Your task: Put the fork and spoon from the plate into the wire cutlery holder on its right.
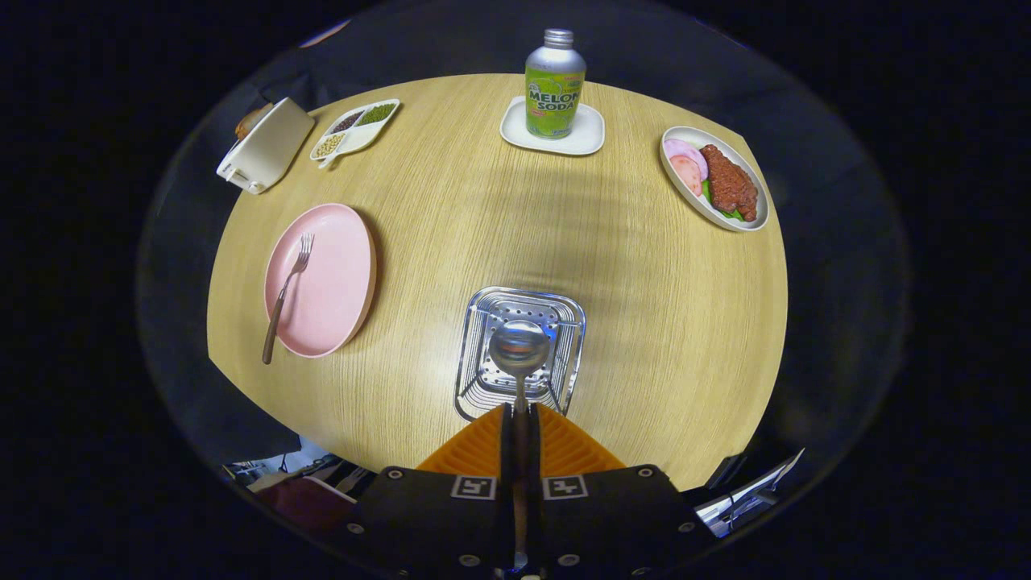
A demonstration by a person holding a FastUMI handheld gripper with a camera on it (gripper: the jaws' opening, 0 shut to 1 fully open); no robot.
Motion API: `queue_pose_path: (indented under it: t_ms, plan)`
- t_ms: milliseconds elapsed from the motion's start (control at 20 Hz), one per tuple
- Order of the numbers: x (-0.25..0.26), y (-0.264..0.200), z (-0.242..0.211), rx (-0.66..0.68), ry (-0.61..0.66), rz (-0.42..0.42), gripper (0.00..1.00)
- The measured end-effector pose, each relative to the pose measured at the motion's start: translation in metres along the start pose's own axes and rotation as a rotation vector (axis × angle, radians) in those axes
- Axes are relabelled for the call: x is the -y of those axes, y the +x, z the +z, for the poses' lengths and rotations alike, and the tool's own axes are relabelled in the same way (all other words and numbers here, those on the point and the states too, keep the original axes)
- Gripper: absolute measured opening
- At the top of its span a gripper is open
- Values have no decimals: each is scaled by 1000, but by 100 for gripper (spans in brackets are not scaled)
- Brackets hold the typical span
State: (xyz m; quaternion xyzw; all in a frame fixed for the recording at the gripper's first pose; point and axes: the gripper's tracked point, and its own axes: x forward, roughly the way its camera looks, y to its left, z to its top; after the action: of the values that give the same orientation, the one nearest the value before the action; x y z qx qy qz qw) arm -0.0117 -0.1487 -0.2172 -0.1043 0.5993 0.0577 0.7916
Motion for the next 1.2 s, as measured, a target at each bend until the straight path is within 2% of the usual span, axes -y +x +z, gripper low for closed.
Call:
queue_pose_path:
  t_ms: [400,450,500,550,650,700,800,850,900,1200]
  plan:
    - [-9,-16,16,80,31,5,10]
    - [-9,-17,18,101,35,3,23]
    - [-10,-21,22,126,36,-5,28]
    - [-9,-25,25,154,41,-23,40]
    - [-11,-34,35,224,37,-61,54]
    - [-15,-41,39,259,36,-70,58]
    - [-24,-53,48,323,36,-84,81]
    - [-28,-58,53,359,39,-92,96]
    - [-34,-63,56,392,42,-101,99]
    - [-89,-97,80,610,71,-87,99]
